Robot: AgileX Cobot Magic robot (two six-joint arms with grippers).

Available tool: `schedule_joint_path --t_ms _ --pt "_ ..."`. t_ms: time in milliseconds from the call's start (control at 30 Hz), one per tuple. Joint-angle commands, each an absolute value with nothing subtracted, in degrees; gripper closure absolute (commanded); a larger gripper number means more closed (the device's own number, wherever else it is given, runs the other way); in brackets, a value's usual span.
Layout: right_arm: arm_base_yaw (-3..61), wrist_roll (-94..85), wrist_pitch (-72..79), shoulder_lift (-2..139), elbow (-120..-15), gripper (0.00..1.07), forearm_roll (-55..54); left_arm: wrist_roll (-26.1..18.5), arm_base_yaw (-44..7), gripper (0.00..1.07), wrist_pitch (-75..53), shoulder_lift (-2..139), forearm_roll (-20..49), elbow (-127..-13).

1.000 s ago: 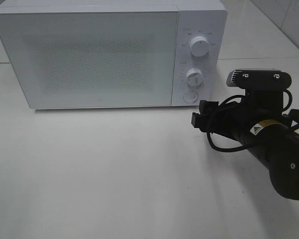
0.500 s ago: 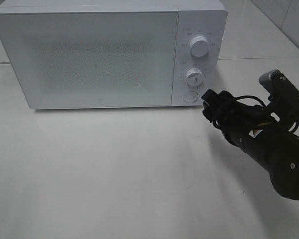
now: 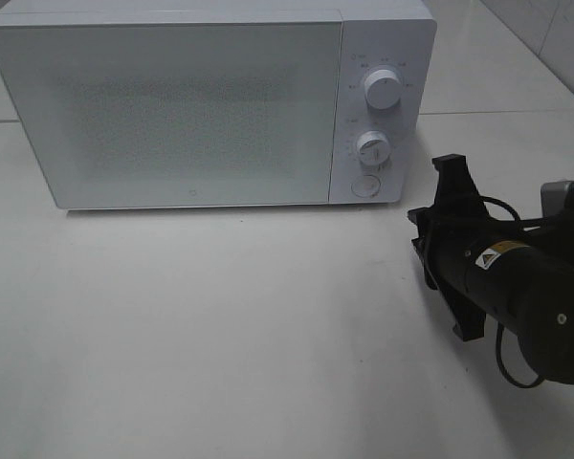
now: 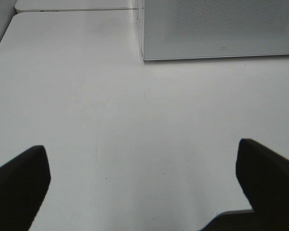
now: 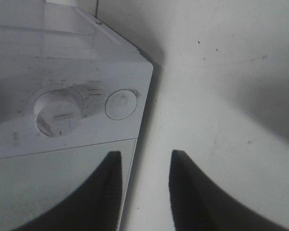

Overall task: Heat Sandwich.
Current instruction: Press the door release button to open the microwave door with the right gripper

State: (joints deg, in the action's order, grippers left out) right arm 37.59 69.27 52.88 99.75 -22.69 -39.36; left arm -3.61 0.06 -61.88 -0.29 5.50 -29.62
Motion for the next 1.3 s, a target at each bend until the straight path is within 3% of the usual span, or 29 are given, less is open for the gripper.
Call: schedule_joint_path --t_ms 33,133,233,700,1300 --pt "37.87 73.28 52.60 99.52 -23.26 0.91 -38.90 -3.50 0.11 0.09 -61.59 -0.52 6.02 -29.62" --pt "37.87 74.71 52.65 99.52 -23.26 1.04 -37.87 -3.50 0.11 0.09 -61.59 -0.52 6.02 -29.62" --pt "37.87 74.83 52.77 99.52 -23.26 1.07 -37.70 -3.50 0.11 0.09 -61.59 -0.52 6.02 -29.62" --pt "37.82 76.26 52.94 100.10 -26.59 1.07 -37.70 -3.50 0.11 0.09 -61.59 -0.57 6.02 -29.62" --pt "36.90 77.81 53.63 110.75 -36.33 1.07 -36.61 -3.55 0.11 0.09 -61.59 -0.57 6.02 -29.62"
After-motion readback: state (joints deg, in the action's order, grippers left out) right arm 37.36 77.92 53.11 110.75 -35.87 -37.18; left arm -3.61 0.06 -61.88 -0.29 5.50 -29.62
